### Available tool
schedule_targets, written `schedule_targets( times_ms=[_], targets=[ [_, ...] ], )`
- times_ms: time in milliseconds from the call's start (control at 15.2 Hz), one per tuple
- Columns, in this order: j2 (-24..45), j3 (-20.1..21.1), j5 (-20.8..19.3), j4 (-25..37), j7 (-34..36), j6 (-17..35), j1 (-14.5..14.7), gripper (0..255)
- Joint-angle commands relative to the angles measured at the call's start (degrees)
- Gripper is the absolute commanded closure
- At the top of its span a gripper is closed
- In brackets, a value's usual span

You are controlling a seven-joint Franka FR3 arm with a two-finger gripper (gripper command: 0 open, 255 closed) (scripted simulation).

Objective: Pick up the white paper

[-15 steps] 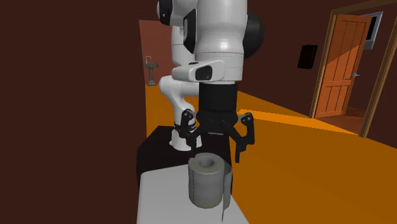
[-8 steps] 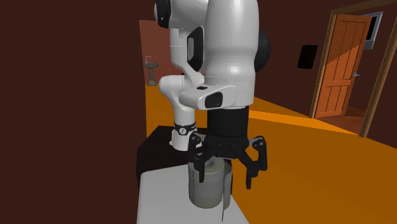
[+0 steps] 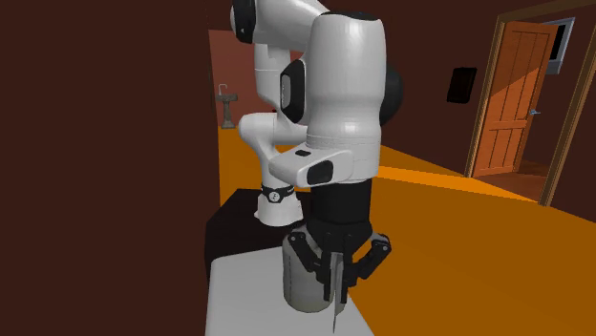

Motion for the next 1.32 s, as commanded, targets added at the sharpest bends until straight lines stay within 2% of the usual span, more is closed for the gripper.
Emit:
schedule_targets(
  times_ms=[0,396,1254],
  targets=[
    [0.0,0.0,0.0,0.0,0.0,0.0,0.0,255],
    [0.1,0.0,0.0,0.0,0.1,0.1,0.0,255],
    [-4.4,0.3,2.1,5.1,-1.5,-9.2,-0.3,255]
  ],
)
